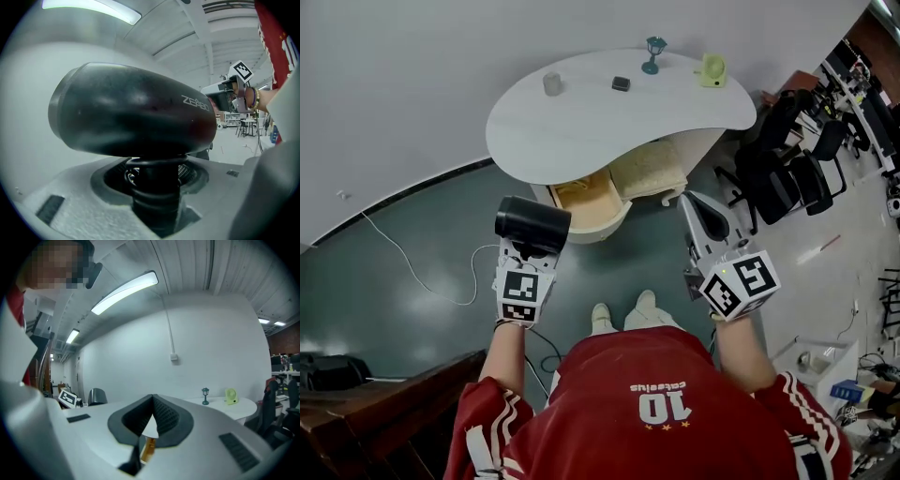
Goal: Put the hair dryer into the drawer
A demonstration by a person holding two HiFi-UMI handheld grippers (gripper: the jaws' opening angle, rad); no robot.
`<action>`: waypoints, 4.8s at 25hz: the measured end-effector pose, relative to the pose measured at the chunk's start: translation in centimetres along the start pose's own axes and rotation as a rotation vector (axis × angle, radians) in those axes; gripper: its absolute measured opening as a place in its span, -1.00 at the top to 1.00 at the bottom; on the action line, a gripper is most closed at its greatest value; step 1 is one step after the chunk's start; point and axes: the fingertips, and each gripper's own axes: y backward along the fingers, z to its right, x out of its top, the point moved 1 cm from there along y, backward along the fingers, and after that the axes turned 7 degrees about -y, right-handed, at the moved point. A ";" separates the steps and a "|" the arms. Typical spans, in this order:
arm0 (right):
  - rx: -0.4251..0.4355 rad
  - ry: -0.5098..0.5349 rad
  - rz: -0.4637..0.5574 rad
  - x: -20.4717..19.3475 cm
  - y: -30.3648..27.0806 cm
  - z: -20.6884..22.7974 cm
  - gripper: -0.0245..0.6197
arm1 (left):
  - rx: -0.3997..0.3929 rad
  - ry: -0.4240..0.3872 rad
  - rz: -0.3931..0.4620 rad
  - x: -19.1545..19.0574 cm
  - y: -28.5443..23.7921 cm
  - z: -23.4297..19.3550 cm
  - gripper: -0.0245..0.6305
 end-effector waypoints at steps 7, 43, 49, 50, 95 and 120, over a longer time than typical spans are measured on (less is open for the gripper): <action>0.025 -0.020 -0.035 -2.5 -3.1 2.3 0.90 | -0.101 -0.096 -0.054 -3.4 -4.8 0.8 0.14; 0.093 -0.099 -0.173 -10.5 -14.0 15.4 0.90 | -0.612 -0.360 -0.624 -24.1 -24.9 8.6 0.14; 0.071 -0.041 -0.197 -11.7 -14.9 16.0 0.90 | -0.617 -0.372 -0.699 -27.5 -26.6 8.0 0.14; 0.068 -0.036 -0.201 -11.9 -14.9 16.0 0.90 | -0.611 -0.380 -0.707 -28.0 -26.9 7.9 0.14; 0.032 -0.023 -0.328 -16.4 -12.9 18.7 0.90 | -0.453 0.023 -1.036 -38.9 -36.1 7.6 0.12; 0.049 -0.092 -0.280 -14.6 -10.1 14.9 0.90 | -0.566 -0.234 -1.074 -38.0 -32.3 9.4 0.11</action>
